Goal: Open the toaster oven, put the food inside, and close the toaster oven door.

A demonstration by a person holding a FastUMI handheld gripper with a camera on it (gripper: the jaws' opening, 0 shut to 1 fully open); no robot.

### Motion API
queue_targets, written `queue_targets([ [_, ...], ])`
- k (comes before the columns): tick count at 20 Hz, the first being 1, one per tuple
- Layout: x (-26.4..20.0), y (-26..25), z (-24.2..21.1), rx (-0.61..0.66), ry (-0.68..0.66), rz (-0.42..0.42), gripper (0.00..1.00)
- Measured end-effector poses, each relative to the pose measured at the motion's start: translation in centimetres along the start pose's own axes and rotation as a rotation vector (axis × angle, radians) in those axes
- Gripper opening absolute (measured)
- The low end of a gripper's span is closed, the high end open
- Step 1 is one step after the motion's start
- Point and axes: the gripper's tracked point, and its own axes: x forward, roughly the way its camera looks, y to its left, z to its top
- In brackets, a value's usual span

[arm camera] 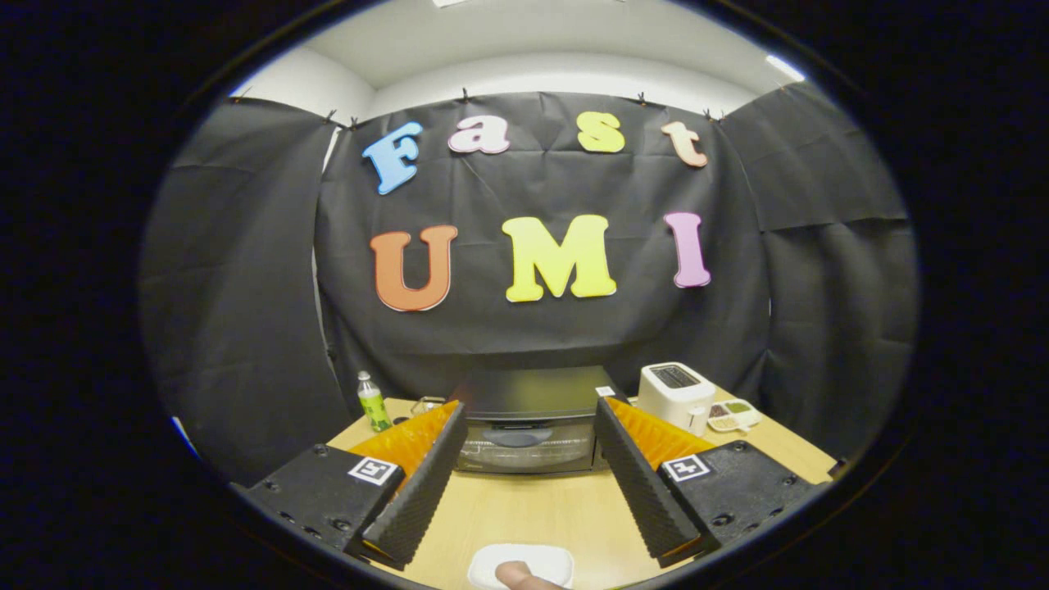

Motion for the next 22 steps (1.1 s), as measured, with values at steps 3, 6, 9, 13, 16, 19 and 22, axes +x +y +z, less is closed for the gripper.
queue_targets([
  [3, -1.1, -0.2, -0.2, -0.026, -0.024, 0.000, 1.00],
  [6, -2.5, -0.9, -0.1, -0.027, -0.050, -0.010, 1.00],
  [9, -3.7, -1.9, 0.2, 0.000, -0.049, -0.013, 1.00],
  [13, -4.8, -2.2, 0.3, -0.014, -0.039, 0.012, 1.00],
  [16, -5.2, -2.4, -0.5, -0.057, -0.038, 0.014, 1.00],
  [19, -5.1, -3.0, -1.5, -0.029, -0.005, 0.003, 1.00],
  [22, -4.9, -3.5, -1.8, -0.036, 0.007, -0.007, 1.00],
])
